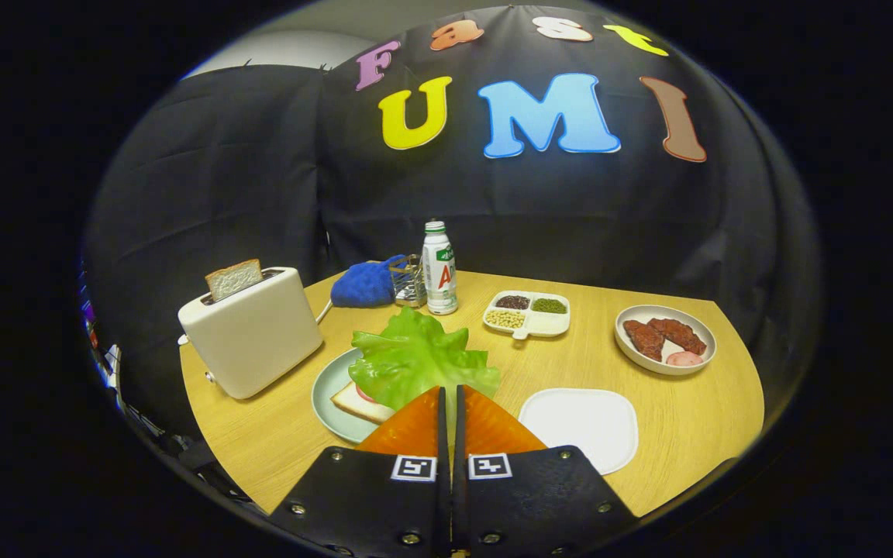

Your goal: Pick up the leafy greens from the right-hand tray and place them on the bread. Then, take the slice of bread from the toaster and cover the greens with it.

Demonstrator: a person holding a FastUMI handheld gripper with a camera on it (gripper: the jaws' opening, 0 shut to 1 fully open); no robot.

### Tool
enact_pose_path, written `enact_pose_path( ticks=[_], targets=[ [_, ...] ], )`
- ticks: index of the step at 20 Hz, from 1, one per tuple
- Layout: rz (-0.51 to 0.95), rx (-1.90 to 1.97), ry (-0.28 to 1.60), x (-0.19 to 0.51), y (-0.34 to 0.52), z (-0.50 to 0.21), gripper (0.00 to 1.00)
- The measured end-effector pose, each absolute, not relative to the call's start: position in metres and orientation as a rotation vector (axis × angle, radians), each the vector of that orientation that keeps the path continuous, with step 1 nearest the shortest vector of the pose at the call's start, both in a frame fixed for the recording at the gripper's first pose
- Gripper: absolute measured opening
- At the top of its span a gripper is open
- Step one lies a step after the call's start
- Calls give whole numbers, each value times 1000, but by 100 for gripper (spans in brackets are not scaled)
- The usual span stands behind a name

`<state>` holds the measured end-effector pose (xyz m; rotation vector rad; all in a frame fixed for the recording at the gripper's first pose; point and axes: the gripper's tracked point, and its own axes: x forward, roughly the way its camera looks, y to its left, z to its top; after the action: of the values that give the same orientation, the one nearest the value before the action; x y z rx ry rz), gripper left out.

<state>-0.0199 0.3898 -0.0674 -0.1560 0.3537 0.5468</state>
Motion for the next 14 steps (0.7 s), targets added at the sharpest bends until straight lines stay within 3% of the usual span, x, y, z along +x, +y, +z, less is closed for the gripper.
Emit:
enact_pose_path(
  ticks=[14],
  targets=[
    [579,-222,453,3,456,-133,1]
  ],
)
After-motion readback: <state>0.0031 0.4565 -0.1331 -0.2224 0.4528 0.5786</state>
